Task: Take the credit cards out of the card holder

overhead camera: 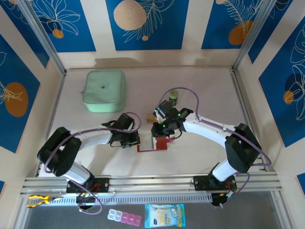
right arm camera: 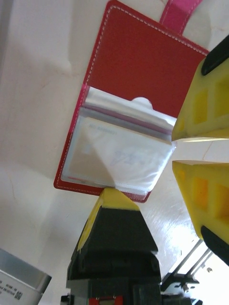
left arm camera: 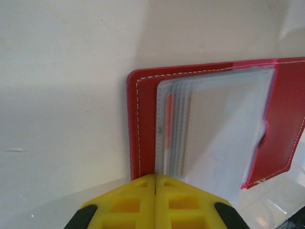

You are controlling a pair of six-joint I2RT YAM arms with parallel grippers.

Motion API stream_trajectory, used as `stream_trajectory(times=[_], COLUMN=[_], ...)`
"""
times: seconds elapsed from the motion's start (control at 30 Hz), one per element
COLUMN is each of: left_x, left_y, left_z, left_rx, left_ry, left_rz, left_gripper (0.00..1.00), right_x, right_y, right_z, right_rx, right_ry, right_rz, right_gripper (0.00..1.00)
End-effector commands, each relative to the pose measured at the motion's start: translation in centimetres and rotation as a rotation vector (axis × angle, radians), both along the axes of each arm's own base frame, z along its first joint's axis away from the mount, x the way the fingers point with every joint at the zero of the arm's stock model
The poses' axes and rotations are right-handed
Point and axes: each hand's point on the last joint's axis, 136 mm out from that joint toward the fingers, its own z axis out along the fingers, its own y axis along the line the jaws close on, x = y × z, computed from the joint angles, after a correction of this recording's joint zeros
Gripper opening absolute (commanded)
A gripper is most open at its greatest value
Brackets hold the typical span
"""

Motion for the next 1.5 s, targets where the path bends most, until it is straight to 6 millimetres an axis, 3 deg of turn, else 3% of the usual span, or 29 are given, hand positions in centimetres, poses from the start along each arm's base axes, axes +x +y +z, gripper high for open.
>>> stream_trajectory(times=[0.0, 0.17, 0.33, 0.97, 1.47], left_x=[-0.4, -0.3, -0.4, -0.6, -1.4], left_y=[0.5, 1.0, 0.9, 1.2, 1.6], left_z=[-1.3, -1.6, -1.1, -0.4, -1.0], left_rx=[0.041, 0.070, 0.051, 0.057, 0.057], left_ry=[0.012, 0.003, -0.006, -0.015, 0.003], left_rz=[-0.001, -0.001, 0.001, -0.006, -0.002], left_gripper=[0.05, 0.04, 0.04, 0.05, 0.04], right_x=[-0.5, -1.2, -1.3, -1.4, -1.8], right_y=[0.7, 2.1, 2.9, 3.4, 3.6], right_z=[0.5, -0.2, -0.5, -2.1, -5.4], right_rx=[0.084, 0.161, 0.210, 0.203, 0.150], right_ry=[0.068, 0.154, 0.189, 0.249, 0.317], right_rz=[-0.056, -0.076, -0.084, -0.106, -0.117], right_gripper=[0.24, 0.37, 0.40, 0.37, 0.30])
